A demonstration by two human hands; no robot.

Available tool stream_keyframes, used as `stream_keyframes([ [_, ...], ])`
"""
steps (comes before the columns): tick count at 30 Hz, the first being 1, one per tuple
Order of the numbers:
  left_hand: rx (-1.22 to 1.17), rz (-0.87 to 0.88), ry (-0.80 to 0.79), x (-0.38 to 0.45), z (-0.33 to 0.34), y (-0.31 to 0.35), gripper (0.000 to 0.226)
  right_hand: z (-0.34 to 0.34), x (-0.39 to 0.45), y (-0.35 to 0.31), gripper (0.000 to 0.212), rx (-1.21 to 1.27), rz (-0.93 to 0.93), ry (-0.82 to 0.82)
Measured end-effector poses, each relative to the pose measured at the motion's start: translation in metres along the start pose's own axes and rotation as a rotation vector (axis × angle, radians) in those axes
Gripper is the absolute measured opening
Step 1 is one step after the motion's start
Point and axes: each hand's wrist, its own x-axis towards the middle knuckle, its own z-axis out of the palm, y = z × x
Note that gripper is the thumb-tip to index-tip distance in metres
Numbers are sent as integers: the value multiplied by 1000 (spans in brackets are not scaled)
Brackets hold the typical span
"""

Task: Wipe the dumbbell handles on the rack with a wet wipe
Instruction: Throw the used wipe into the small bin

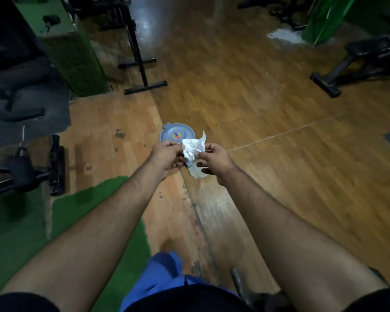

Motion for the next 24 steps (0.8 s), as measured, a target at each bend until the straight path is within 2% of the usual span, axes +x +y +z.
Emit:
stream_keyframes([
  [10, 187, 4, -128, 226, -3, 64, 10, 36, 225, -61, 19, -18, 117, 115],
  [14, 238, -32, -152, 311, -14, 100, 6, 65, 305, -89, 28, -37, 189, 133],
  [20, 271, -63, -193, 396, -20, 142, 4, 85, 382, -128, 35, -27, 227, 167],
  [24, 260, -94, -192, 437, -22, 156, 4, 92, 421, -146, 27, -56, 234, 161],
])
